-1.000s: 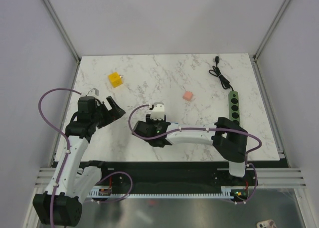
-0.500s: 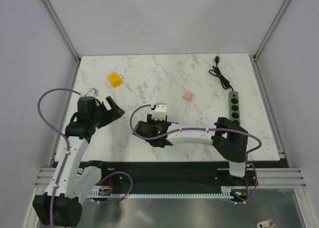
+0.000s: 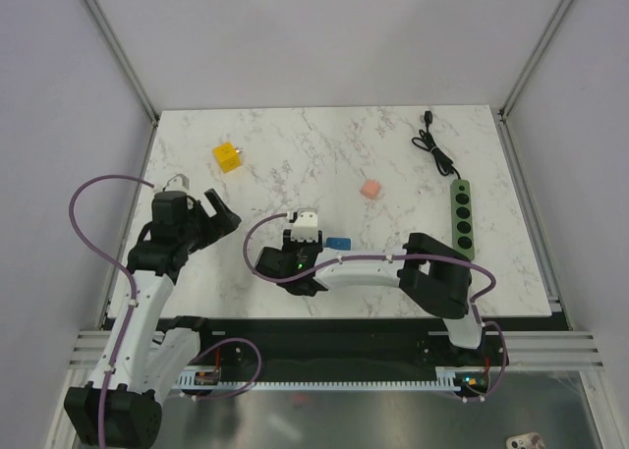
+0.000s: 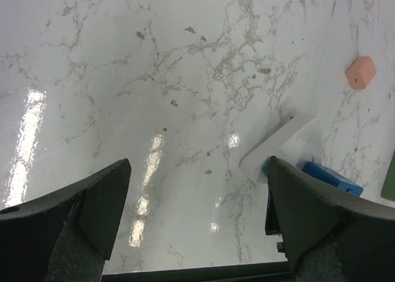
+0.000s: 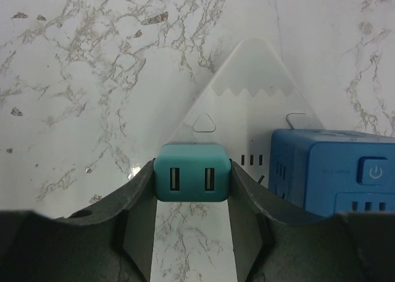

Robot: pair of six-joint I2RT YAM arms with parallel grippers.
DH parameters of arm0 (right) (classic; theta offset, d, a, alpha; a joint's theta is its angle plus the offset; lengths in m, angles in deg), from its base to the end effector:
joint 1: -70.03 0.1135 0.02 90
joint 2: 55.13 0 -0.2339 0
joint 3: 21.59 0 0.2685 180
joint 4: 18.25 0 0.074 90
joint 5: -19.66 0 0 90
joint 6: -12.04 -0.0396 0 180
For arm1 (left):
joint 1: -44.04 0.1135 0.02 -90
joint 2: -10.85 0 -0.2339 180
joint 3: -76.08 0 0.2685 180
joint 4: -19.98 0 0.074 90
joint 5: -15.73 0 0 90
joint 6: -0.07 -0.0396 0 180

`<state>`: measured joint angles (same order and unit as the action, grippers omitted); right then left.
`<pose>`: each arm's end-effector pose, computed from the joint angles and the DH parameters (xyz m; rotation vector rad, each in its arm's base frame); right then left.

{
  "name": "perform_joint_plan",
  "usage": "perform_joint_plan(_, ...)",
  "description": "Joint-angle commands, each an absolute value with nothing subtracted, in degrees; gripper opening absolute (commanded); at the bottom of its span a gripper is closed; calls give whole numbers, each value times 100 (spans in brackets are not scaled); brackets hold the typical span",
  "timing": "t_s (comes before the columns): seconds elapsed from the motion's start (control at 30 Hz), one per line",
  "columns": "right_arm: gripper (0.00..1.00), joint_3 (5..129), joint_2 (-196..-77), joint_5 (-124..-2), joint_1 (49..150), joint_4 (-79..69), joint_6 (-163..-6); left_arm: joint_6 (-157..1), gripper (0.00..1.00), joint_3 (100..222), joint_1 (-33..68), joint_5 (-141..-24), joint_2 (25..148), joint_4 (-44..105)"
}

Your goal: Insert the plug

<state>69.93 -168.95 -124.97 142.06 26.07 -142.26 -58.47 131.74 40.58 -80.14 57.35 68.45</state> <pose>0.1545 0.3718 0.1366 0.0831 2.1293 -0.0001 0.2112 -0.0168 0.2541 -0.5000 2.2352 -0.4374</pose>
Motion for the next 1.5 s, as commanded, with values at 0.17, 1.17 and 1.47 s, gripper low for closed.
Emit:
perform_joint_plan(0.17, 0, 6893, -17607, -11578, 14237, 2886, -14344, -5767, 100, 13320, 4053, -7577, 5945, 6972)
perform_joint_plan(1.17, 71, 7138, -16280, -11023, 13991, 2261, -13290, -5864, 100, 13303, 4044, -7647, 5822, 6946)
perform_joint_plan(1.47, 84, 7816, -15876, -11129, 13859, 2763, -12719, -6013, 100, 13321, 4044, -7814, 5752, 6929)
